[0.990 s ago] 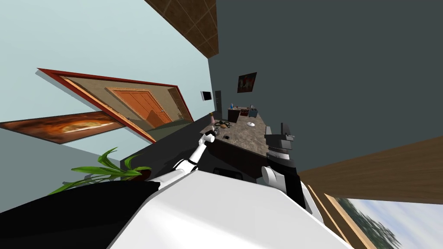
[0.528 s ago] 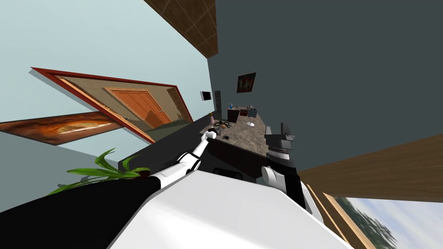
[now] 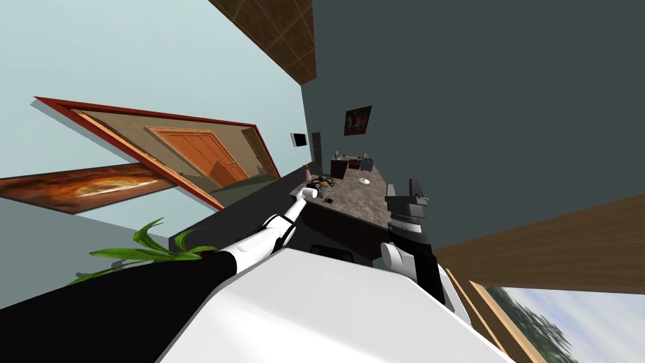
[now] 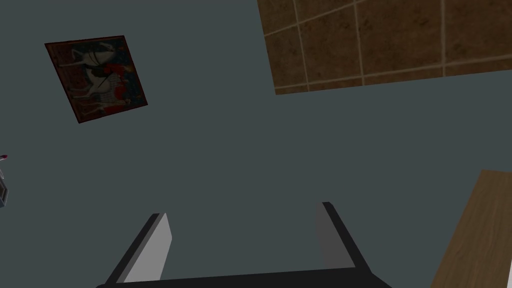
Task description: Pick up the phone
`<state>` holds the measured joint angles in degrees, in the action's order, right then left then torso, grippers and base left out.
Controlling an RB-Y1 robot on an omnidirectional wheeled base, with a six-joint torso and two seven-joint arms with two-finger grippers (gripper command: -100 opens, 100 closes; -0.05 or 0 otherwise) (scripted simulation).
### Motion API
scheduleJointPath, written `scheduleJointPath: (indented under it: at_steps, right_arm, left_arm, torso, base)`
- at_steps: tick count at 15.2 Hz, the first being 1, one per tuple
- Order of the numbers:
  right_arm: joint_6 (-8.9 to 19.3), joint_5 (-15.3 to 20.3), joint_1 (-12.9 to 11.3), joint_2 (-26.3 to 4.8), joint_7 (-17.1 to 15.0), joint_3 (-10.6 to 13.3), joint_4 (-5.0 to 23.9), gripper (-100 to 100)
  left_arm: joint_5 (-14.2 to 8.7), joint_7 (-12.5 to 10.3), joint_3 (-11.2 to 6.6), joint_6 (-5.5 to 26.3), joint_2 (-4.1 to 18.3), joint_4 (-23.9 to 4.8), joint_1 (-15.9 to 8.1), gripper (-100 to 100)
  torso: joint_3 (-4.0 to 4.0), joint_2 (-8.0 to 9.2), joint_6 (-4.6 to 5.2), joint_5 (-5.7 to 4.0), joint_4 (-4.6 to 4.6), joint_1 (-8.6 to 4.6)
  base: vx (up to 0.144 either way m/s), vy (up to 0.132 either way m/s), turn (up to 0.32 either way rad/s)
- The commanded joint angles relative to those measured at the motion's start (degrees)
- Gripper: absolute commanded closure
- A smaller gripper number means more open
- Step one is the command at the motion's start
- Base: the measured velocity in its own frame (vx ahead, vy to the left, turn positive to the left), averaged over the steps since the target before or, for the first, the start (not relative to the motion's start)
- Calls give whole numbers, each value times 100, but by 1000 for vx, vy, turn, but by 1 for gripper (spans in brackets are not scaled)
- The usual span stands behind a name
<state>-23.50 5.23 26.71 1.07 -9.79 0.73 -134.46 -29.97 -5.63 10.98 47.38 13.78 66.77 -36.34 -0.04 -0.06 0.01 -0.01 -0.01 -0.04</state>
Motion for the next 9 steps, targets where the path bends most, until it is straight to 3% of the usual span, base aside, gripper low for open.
scheduleJointPath:
  at_steps: [1, 2, 3, 5, 6, 8, 9]
  right_arm:
    - [0, 0, 0, 0, 0, 0, 0, 0]
    - [0, 0, 0, 0, 0, 0, 0, 0]
    - [0, 0, 0, 0, 0, 0, 0, 0]
    - [0, 0, 0, 0, 0, 0, 0, 0]
    - [0, 0, 0, 0, 0, 0, 0, 0]
    - [0, 0, 0, 0, 0, 0, 0, 0]
    - [0, 0, 0, 0, 0, 0, 0, 0]
  left_arm:
    - [-103, -31, 34, 286, 2, -286, -238, -100]
    - [-103, -31, 34, 354, 2, -286, -238, -100]
    - [-232, -74, 84, 507, -10, -509, -473, -100]
    - [-232, -74, 84, 676, -10, -612, -524, -100]
    - [-357, -114, 134, 836, -24, -839, -758, -100]
    - [-357, -114, 134, 988, -24, -931, -796, -100]
    - [-477, -153, 184, 1167, -39, -1146, -1031, -100]
  torso:
    - [0, 0, 0, 0, 0, 0]
    - [0, -1, 0, 0, 0, 0]
    - [0, 0, -1, 0, 0, 0]
    - [-1, -1, -1, 0, 0, 1]
    - [0, 0, -1, 0, -1, 1]
    - [-1, -2, 0, 0, -1, -1]
    - [-1, -1, -2, 0, -1, 0]
  base:
    - [13, -6, -22]
    - [10, -4, -10]
    - [12, -1, -22]
    - [14, -2, -15]
    - [15, -5, -20]
    - [16, -6, -16]
    - [18, -4, -22]
